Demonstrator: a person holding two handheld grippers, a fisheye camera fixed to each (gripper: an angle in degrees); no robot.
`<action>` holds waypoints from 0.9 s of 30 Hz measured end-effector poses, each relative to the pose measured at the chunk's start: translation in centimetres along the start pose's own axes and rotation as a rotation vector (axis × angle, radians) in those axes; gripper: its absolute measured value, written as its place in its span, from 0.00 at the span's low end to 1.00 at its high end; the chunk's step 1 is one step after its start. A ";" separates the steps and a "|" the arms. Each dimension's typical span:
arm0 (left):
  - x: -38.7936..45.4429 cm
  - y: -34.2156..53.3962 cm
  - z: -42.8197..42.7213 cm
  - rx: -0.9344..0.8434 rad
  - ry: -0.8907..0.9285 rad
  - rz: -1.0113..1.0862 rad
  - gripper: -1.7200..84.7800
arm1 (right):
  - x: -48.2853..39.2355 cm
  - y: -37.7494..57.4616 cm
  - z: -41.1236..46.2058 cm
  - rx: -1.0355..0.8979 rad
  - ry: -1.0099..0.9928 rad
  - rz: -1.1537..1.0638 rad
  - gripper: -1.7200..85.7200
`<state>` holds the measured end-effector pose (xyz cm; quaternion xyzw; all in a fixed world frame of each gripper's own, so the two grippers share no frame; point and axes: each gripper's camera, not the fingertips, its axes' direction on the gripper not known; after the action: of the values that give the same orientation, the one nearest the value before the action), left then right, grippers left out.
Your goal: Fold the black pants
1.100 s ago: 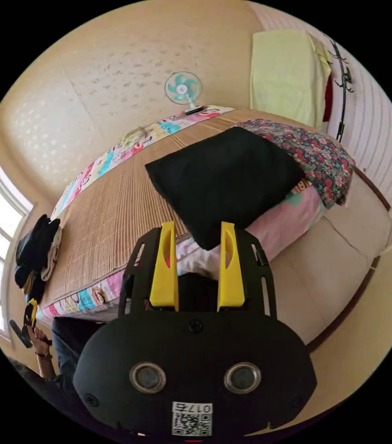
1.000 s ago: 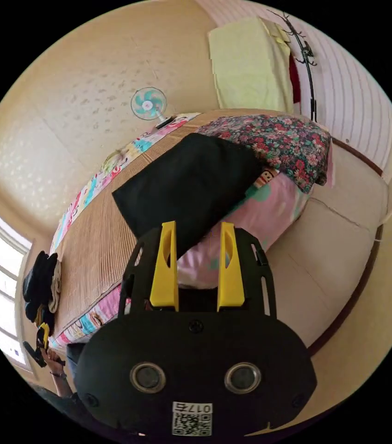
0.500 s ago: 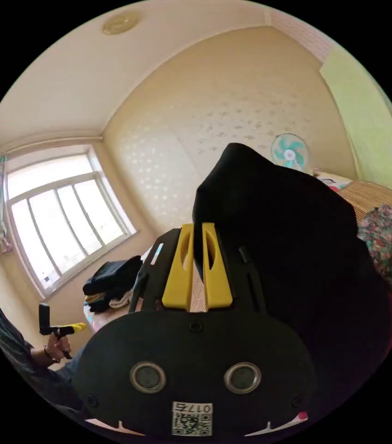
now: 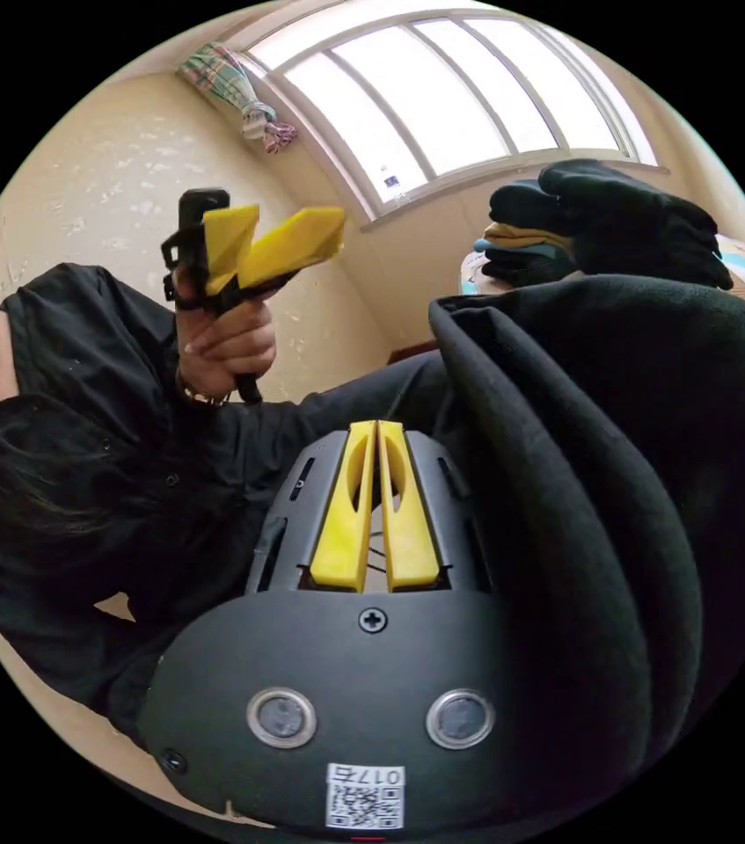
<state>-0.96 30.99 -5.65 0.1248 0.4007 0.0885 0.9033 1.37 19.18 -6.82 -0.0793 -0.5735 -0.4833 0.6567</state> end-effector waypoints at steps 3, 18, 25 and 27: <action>3.3 -3.3 4.9 -0.095 0.159 0.114 0.13 | -3.8 5.0 -0.9 0.056 0.057 0.087 0.03; 8.5 -7.8 49.6 -0.802 -0.148 0.315 0.15 | -9.4 23.0 -12.6 0.752 0.337 0.680 0.09; 1.2 -10.9 38.5 -0.519 0.250 -0.099 0.06 | -2.5 27.0 -17.2 1.008 0.411 1.051 0.16; 2.0 -12.5 34.0 -0.425 0.247 -0.066 0.05 | 2.5 26.8 -18.4 1.081 0.319 1.150 0.18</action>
<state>26.52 14.32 11.22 -0.0928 0.4846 0.1558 0.8557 32.96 19.65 1.22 0.0367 -0.4969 0.2694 0.8242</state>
